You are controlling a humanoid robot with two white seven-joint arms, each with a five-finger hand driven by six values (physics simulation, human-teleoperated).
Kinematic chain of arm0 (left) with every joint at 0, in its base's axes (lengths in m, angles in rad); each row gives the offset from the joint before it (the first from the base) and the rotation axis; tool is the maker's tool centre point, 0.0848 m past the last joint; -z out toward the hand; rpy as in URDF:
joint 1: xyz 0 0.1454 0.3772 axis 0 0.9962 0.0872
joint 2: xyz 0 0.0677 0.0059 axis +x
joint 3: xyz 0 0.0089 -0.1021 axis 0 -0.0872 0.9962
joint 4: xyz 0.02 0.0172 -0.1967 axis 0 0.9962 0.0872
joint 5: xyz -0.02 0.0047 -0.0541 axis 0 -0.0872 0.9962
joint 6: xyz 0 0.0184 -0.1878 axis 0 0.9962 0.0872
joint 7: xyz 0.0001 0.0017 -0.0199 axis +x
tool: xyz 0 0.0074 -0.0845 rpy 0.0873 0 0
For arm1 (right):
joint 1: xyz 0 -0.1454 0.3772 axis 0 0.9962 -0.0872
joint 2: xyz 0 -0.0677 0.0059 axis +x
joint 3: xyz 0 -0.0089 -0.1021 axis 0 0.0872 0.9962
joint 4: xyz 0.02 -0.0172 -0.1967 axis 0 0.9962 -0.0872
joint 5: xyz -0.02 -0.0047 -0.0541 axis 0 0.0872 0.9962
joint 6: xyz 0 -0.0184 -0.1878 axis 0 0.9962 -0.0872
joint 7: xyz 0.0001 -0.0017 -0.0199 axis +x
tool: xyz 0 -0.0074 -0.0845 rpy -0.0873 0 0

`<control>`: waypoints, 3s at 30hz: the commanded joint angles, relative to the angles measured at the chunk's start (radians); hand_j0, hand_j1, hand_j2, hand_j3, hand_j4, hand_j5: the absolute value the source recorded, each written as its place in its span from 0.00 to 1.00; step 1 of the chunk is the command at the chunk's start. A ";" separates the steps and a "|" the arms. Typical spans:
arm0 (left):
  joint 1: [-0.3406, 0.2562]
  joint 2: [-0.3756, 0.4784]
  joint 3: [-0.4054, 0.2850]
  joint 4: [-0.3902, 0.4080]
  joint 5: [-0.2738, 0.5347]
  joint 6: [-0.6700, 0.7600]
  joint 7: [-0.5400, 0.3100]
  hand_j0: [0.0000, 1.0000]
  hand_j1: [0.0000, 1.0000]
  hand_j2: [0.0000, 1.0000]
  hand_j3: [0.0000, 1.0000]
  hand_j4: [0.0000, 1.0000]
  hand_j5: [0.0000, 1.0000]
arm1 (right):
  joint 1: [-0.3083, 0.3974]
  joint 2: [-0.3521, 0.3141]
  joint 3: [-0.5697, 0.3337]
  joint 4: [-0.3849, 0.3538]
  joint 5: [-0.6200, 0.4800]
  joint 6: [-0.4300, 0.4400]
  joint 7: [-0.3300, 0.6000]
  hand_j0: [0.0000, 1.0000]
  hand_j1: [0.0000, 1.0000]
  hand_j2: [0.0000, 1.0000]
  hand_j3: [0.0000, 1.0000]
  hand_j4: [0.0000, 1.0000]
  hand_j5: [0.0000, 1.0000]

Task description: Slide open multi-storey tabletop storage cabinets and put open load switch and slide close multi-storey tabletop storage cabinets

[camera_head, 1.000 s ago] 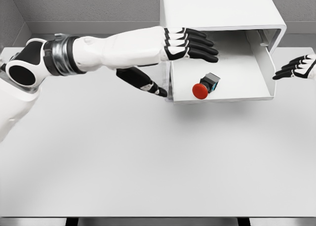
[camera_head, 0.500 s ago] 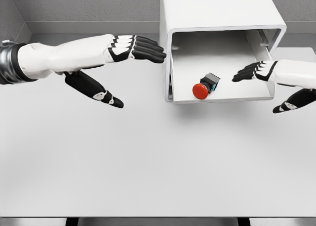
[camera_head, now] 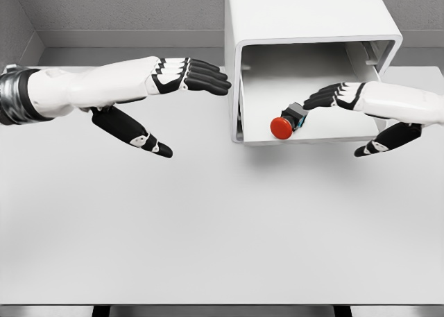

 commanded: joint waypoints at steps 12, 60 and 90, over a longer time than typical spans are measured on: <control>0.006 0.000 0.002 0.000 0.004 0.003 0.000 1.00 1.00 1.00 1.00 1.00 1.00 | 0.011 0.056 -0.003 0.033 0.017 0.003 0.001 1.00 1.00 1.00 1.00 1.00 1.00; 0.025 -0.002 0.002 0.000 -0.002 0.003 0.000 1.00 1.00 1.00 1.00 1.00 1.00 | -0.051 0.097 -0.064 0.089 0.206 0.003 -0.005 1.00 1.00 1.00 1.00 1.00 1.00; 0.037 0.000 0.001 0.000 0.000 0.003 0.000 1.00 1.00 1.00 1.00 1.00 1.00 | 0.146 -0.052 -0.090 0.016 0.163 0.003 -0.028 1.00 1.00 1.00 1.00 1.00 1.00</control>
